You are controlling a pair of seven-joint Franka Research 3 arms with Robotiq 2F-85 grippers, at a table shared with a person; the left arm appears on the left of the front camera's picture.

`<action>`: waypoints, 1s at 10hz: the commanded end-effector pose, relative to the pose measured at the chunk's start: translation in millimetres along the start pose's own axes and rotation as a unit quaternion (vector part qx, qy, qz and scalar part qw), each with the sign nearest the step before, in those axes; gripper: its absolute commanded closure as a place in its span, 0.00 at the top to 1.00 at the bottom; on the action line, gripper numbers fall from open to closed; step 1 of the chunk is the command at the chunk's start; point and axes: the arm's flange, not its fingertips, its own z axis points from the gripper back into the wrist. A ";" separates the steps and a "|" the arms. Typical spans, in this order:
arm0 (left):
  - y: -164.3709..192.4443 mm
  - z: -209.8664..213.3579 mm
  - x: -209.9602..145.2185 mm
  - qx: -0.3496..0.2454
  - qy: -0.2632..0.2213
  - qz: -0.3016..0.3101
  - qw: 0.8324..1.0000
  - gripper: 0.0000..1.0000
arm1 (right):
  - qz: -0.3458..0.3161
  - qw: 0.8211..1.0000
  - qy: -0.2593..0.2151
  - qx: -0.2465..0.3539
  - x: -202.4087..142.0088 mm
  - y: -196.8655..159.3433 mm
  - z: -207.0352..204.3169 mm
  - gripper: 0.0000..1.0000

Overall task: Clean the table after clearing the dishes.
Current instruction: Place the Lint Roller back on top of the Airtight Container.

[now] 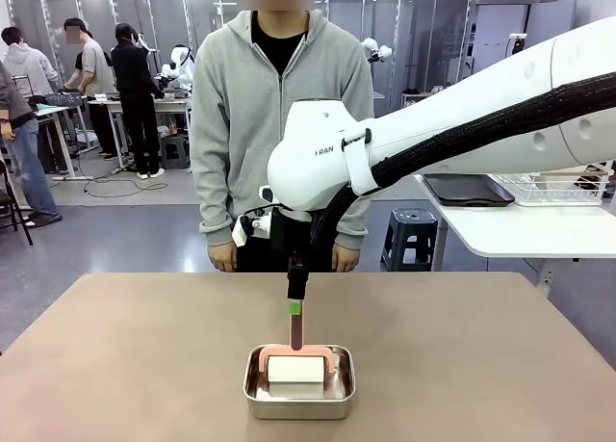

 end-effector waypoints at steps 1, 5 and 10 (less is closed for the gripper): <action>-2.1 1.5 1.4 -0.002 -0.004 0.007 1.000 1.00 | 0.001 1.000 0.003 0.004 0.5 1.3 -2.7 1.00; -2.1 1.5 1.4 -0.002 -0.004 0.007 1.000 1.00 | 0.001 1.000 0.003 0.004 0.5 1.3 -2.7 1.00; -2.1 1.5 1.4 -0.002 -0.004 0.007 1.000 1.00 | 0.001 1.000 0.003 0.004 0.5 1.3 -2.7 1.00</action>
